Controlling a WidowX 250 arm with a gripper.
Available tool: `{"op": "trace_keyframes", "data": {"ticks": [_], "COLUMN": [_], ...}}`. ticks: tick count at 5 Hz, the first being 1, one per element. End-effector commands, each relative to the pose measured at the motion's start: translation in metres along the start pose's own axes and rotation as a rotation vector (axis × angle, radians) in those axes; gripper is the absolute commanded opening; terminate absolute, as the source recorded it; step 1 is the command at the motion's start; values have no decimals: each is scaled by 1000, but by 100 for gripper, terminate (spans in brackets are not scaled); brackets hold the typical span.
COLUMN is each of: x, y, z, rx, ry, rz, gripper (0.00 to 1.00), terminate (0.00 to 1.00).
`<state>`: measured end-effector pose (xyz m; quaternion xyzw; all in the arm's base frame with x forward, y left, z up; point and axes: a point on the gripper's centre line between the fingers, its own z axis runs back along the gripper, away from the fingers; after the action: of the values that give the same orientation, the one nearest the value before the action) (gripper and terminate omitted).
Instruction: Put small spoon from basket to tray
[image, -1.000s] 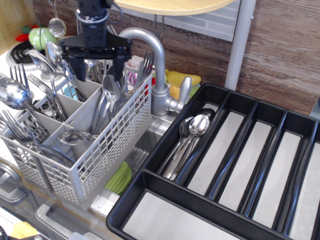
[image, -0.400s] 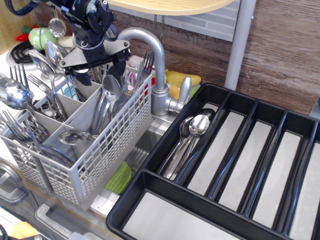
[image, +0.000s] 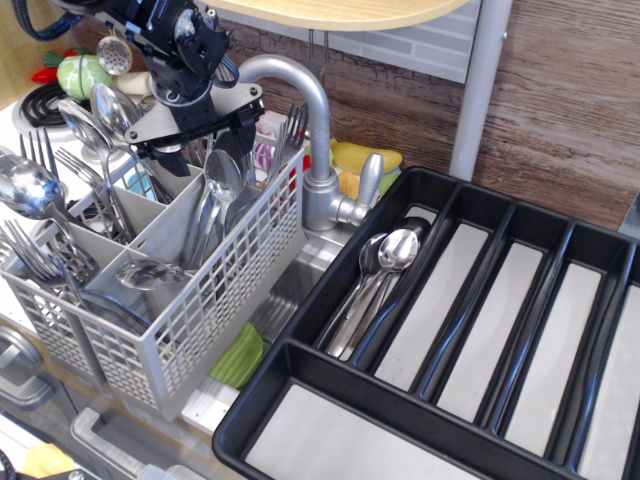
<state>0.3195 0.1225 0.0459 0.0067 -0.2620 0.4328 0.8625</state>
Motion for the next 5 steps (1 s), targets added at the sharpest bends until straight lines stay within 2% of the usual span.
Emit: {"op": "trace_keyframes", "data": {"ticks": [1, 3, 4, 5], "x": [9, 13, 12, 7], "y": [-1, -2, -2, -6], "z": [-4, -18, -22, -21], "rx": [-29, -36, 2, 42], "ry": [-25, -16, -4, 10], "rz": [-2, 2, 6, 26], "gripper": [100, 100, 100, 0], "terminate": [0, 0, 0, 0]}}
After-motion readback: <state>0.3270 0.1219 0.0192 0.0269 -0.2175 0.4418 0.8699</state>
